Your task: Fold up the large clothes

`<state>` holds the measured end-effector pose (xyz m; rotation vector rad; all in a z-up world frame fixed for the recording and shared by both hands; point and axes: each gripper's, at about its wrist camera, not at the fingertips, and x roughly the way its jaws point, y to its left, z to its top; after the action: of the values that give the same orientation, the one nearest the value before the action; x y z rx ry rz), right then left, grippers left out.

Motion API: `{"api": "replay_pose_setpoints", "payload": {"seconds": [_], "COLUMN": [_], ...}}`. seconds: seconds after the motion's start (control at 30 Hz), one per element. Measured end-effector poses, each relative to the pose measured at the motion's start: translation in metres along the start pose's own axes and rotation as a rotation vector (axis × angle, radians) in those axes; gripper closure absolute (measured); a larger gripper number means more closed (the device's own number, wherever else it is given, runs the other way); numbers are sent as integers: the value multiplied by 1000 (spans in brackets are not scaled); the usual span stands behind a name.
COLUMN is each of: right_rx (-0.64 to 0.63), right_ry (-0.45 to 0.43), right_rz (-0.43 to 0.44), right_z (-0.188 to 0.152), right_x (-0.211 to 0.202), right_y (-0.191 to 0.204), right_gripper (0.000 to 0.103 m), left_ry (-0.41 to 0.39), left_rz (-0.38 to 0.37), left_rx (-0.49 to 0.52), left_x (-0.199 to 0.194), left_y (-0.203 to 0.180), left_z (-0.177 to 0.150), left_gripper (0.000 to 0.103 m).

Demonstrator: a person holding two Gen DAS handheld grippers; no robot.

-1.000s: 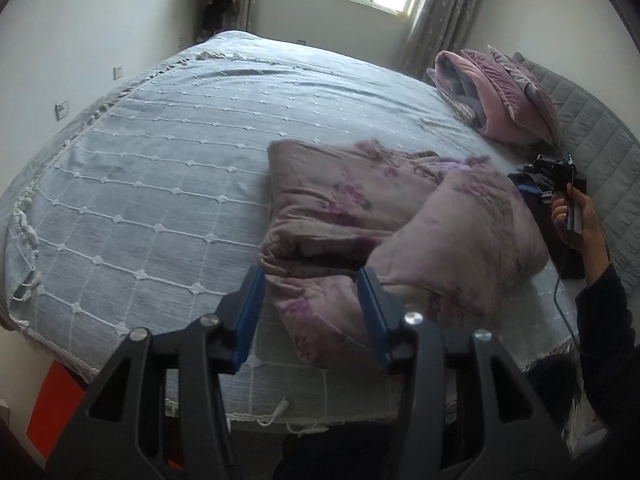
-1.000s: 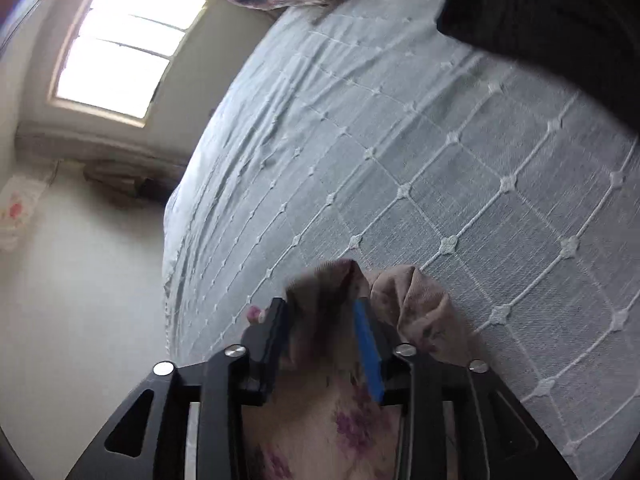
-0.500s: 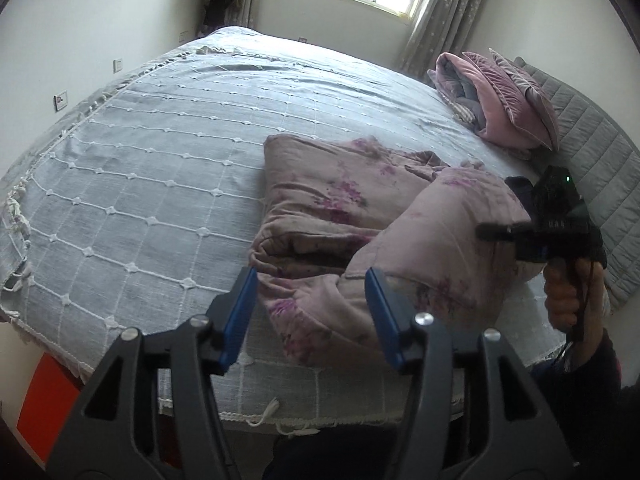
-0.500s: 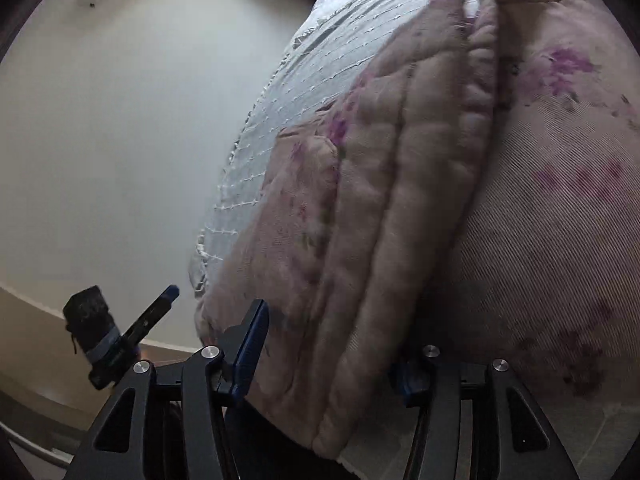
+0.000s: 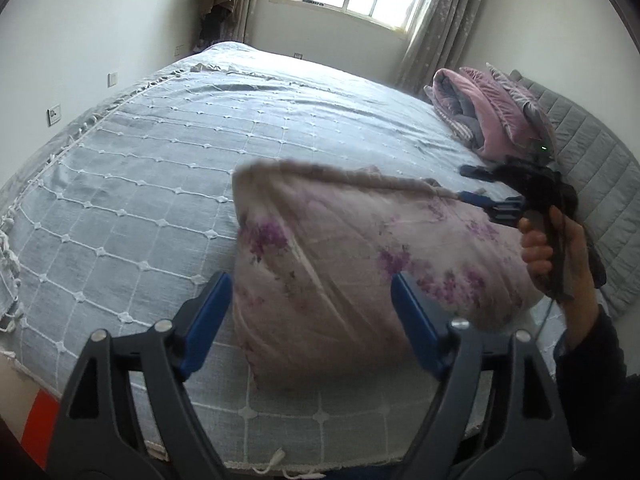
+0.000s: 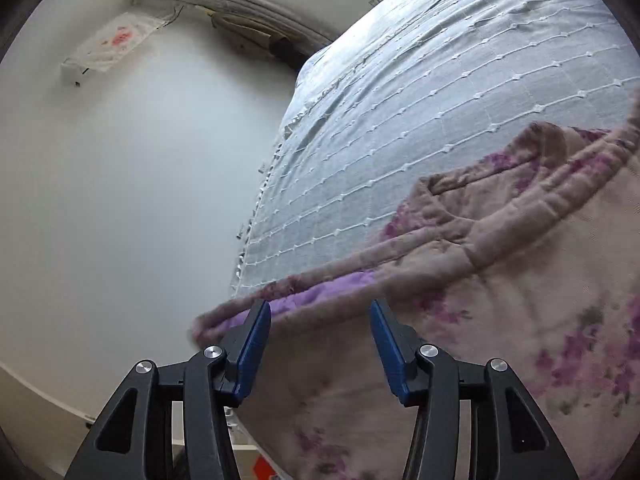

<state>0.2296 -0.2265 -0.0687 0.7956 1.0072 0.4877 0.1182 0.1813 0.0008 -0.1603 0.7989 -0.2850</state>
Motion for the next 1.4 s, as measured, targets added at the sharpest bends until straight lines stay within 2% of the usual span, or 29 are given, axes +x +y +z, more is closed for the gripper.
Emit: {"api": "replay_pose_setpoints", "payload": {"seconds": [0.1, 0.17, 0.23, 0.3, 0.37, 0.4, 0.47, 0.5, 0.57, 0.67, 0.7, 0.73, 0.77, 0.83, 0.93, 1.0, 1.07, 1.13, 1.2, 1.27, 1.37, 1.4], "right_rx": [-38, -29, -25, -57, -83, -91, -86, -64, -25, -45, -79, -128, -157, -176, -177, -214, -244, -252, -224, -186, -79, -54], "right_ry": [-40, -79, -138, -193, -203, -189, -146, -122, -85, -77, -76, -77, -74, -72, -169, -252, -331, -400, -447, -445, -381, -357], "right_rz": [-154, -218, -318, -442, -519, -532, -528, -514, -484, -463, -466, -471, -475, -485, -456, -450, -466, -496, -552, -596, -666, -688], "right_z": [3, 10, 36, 54, 68, 74, 81, 84, 92, 94, 93, 90, 86, 82, 81, 82, 87, 96, 107, 117, 129, 129], "right_x": [-32, -58, -90, -119, -133, -135, -129, -126, -119, -103, -100, -96, -95, -96, -125, -144, -160, -172, -170, -157, -120, -107], "right_y": [-46, -68, -87, -107, -115, -120, -135, -147, -167, -173, -170, -164, -156, -152, -134, -108, -84, -71, -74, -87, -133, -148], "right_gripper": [50, 50, 49, 49, 49, 49, 49, 48, 47, 49, 52, 63, 80, 87, 90, 91, 91, 91, 91, 91, 91, 91], "left_ry": [29, 67, 110, 147, 180, 202, 260, 266, 262, 223, 203, 177, 148, 108, 29, -21, -74, -93, -49, 11, 134, 150], "left_rz": [19, 5, 18, -34, -98, -91, -74, -80, -47, 30, 45, 57, 61, 55, 46, 64, 100, 163, 230, 309, 433, 452], "left_rx": [-44, -78, -114, -136, -182, -200, -223, -221, -186, -101, -84, -67, -58, -77, -80, -75, -75, -62, -62, -42, 22, 21], "left_x": [32, 60, 88, 112, 136, 145, 165, 169, 171, 159, 156, 149, 141, 132, 114, 110, 115, 136, 181, 228, 302, 315], "left_y": [17, 32, 45, 53, 60, 61, 62, 59, 50, 29, 26, 21, 16, 15, -2, -17, -31, -39, -45, -48, -47, -43], "left_z": [23, 40, 51, 59, 63, 64, 66, 68, 73, 80, 83, 85, 88, 100, 128, 153, 181, 199, 209, 203, 164, 150], "left_gripper": [21, 21, 21, 21, 22, 24, 42, 46, 65, 84, 86, 87, 88, 89, 90, 90, 90, 90, 90, 90, 90, 90]}}
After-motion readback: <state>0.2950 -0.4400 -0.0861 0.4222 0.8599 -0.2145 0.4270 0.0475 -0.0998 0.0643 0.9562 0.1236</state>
